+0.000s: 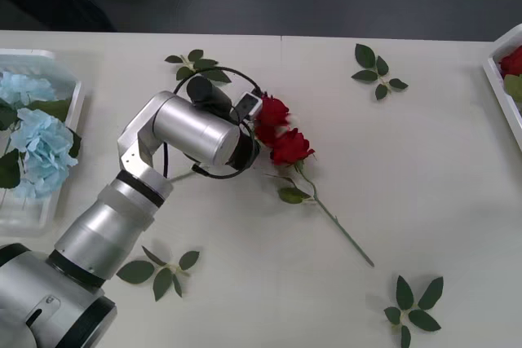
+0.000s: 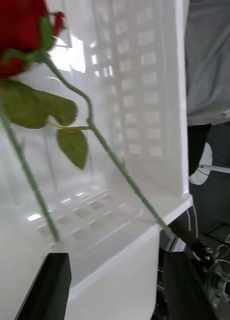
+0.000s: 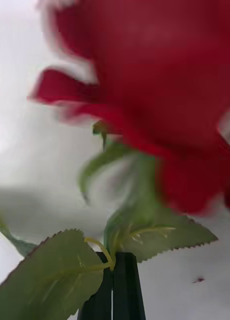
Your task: Put the red flowers into the right box and the blue flowers into the left box
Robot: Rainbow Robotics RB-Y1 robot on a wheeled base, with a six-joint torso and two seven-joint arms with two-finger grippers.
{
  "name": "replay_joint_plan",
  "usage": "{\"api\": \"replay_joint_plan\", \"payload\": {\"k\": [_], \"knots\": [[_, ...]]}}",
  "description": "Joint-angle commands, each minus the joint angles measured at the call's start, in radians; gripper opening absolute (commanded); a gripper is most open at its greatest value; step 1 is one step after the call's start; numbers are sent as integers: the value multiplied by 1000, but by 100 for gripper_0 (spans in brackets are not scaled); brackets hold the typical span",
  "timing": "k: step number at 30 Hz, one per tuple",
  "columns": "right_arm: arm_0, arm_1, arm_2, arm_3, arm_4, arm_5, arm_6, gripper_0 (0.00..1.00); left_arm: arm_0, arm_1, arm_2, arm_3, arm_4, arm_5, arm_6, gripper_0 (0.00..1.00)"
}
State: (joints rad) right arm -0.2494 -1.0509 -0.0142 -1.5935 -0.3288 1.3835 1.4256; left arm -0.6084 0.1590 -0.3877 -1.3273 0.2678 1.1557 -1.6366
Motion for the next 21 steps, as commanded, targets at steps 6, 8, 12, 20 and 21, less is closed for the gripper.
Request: {"api": "replay_joint_plan", "payload": {"k": [6,8,12,20,21], "knots": [[-96,-32,-29,-318,-188,302,24,54,-22,113,6,-219,123,130,-48,0],[-107,-14,-29,-359,-239,324,24,53,-20,134,6,-245,151,136,-45,0],[-126,37,17,-441,-338,332,24,54,4,166,13,-311,182,134,-38,0],[-205,77,307,-546,-312,281,-60,53,122,171,67,-429,171,116,-48,0],[-214,85,333,-550,-311,264,-80,54,131,169,70,-438,171,116,-48,0]]}}
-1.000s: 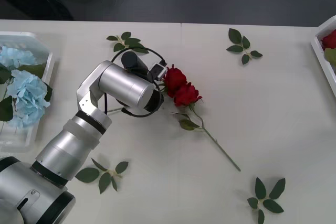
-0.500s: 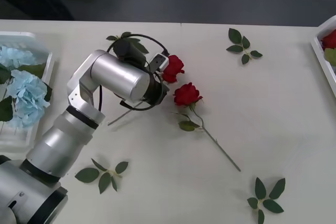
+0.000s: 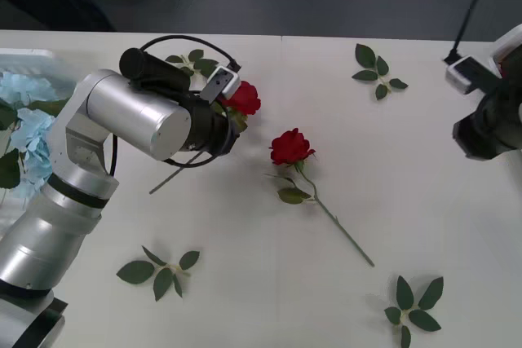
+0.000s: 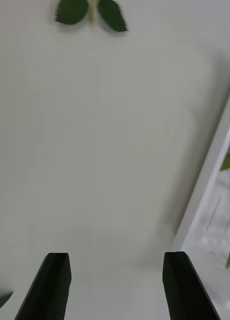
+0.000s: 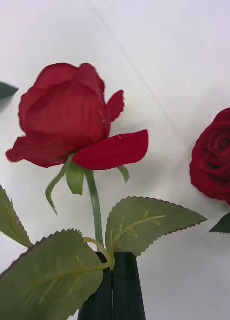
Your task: Put the red flowers into the right box and the blue flowers into the left box
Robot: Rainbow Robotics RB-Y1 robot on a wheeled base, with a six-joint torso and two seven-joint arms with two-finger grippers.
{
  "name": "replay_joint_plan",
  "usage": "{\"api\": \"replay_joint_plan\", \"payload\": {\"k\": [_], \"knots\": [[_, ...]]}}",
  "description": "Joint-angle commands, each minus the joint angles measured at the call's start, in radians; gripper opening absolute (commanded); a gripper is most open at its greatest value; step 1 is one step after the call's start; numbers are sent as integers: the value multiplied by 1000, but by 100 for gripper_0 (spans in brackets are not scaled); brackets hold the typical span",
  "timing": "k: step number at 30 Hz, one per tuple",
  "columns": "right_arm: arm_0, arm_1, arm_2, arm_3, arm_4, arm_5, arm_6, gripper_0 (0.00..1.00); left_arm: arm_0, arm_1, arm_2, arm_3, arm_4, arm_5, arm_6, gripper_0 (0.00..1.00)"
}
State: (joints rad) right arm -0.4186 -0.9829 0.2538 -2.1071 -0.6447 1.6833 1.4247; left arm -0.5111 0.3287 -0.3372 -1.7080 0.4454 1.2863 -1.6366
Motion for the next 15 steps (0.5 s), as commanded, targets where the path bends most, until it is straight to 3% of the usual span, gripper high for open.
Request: {"api": "replay_joint_plan", "payload": {"k": [1,6,7,8,9,11,15], "knots": [[-54,23,85,-37,5,-54,-89,54,40,1,24,-67,-5,-15,-46,0],[-104,29,208,-40,19,-142,-101,53,79,1,43,-102,-16,-15,-48,1],[-112,29,234,-40,27,-152,-106,53,82,1,46,-108,-21,-13,-48,6],[-115,29,252,-40,33,-162,-109,54,85,0,47,-108,-22,-13,-48,14],[-120,30,288,-40,39,-183,-116,54,86,1,49,-111,-24,-15,-48,45],[-121,30,334,-36,39,-224,-130,54,86,0,50,-113,-25,-15,-45,75],[-135,40,414,-25,43,-280,-198,54,86,0,50,-111,-31,-13,-40,87]]}}
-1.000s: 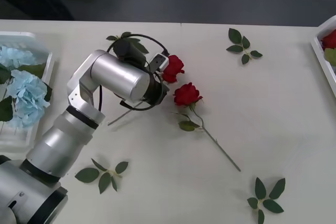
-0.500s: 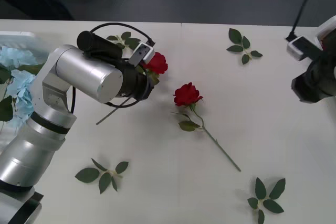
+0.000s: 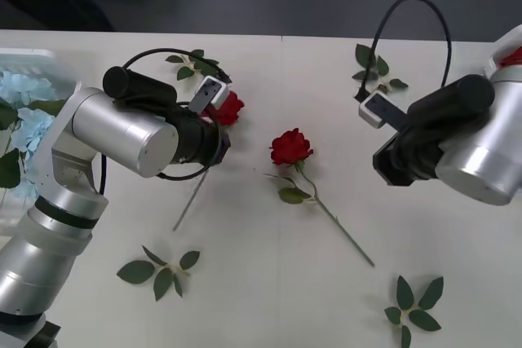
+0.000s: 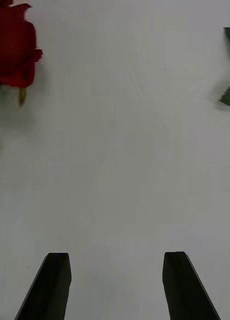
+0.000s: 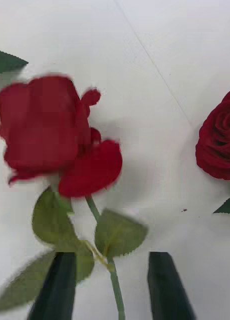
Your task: Put the red flowers into the right box and the blue flowers into the left box
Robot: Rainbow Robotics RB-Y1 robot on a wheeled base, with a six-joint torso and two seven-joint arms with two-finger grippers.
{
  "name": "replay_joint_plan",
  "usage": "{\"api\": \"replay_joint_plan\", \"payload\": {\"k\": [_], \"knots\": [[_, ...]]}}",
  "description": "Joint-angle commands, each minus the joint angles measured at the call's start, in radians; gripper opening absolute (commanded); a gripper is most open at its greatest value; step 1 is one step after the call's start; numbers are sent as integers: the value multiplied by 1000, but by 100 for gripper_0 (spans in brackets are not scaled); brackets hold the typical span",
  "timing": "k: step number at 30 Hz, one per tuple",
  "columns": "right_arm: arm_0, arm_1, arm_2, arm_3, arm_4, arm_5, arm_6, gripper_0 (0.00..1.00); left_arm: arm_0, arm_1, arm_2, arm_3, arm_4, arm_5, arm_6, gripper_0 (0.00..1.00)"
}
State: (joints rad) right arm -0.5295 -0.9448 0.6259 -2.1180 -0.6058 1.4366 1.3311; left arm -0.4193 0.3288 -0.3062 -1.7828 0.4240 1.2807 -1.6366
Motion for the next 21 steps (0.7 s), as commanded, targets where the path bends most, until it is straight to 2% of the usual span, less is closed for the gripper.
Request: {"api": "replay_joint_plan", "payload": {"k": [1,5,9,21], "knots": [[-35,4,66,-11,11,-39,-124,54,-6,0,19,-36,-11,-7,-37,89],[-67,20,140,-10,29,-68,-190,54,-6,0,19,-35,-16,-1,-29,90],[-81,40,166,-5,40,-100,-237,54,-6,-8,19,-30,-27,12,-25,91],[-147,89,339,128,106,-320,-417,53,-15,-119,21,95,-148,3,-32,91]]}}
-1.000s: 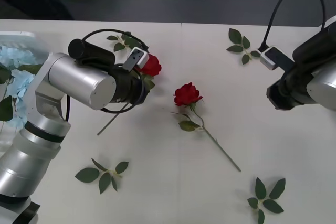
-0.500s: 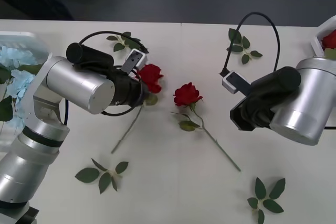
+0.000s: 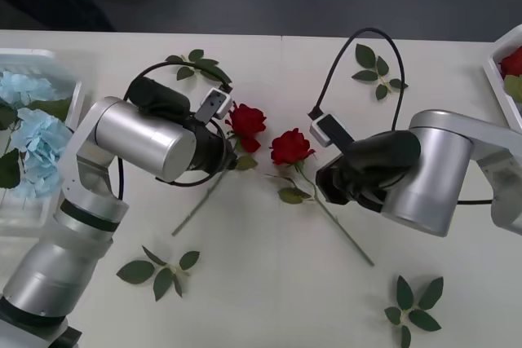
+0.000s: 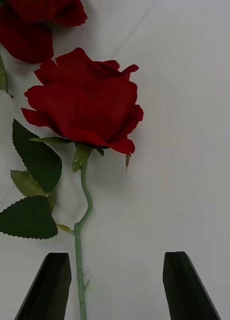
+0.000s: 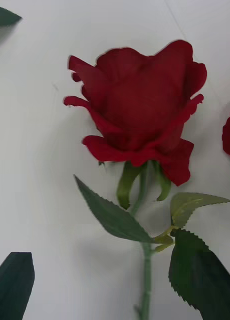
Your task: Put the red flowers into the right box and the blue flowers into the left box
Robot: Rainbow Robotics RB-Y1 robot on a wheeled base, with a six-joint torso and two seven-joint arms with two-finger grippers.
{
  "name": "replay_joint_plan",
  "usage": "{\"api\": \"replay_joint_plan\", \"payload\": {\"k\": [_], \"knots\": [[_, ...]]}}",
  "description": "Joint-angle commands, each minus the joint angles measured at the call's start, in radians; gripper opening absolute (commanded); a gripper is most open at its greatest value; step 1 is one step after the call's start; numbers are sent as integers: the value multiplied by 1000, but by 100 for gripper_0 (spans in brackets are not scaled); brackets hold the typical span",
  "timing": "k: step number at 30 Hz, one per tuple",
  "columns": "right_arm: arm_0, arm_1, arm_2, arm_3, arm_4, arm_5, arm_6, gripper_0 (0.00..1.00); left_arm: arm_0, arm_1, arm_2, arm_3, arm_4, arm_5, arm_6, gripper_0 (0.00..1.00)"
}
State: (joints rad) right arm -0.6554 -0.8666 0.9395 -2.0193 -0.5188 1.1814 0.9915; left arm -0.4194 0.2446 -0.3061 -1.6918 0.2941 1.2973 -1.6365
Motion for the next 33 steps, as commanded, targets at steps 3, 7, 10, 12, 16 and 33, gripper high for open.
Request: {"api": "replay_joint_plan", "payload": {"k": [3,7,10,12,16,33], "knots": [[-20,29,76,74,83,-126,-134,54,-16,-57,19,20,-27,-32,-34,91],[-21,49,93,88,114,-128,-134,54,-16,-76,19,34,-44,-42,-34,90],[-23,57,104,88,115,-129,-139,55,-19,-87,19,46,-58,-62,-34,90],[-23,58,111,90,115,-132,-140,61,-24,-93,19,57,-64,-79,-34,91],[-24,57,142,108,134,-178,-145,77,-44,-100,18,116,-75,-115,-36,90],[-33,66,231,206,164,-273,-142,88,-79,-116,-2,228,-96,-214,-36,91]]}}
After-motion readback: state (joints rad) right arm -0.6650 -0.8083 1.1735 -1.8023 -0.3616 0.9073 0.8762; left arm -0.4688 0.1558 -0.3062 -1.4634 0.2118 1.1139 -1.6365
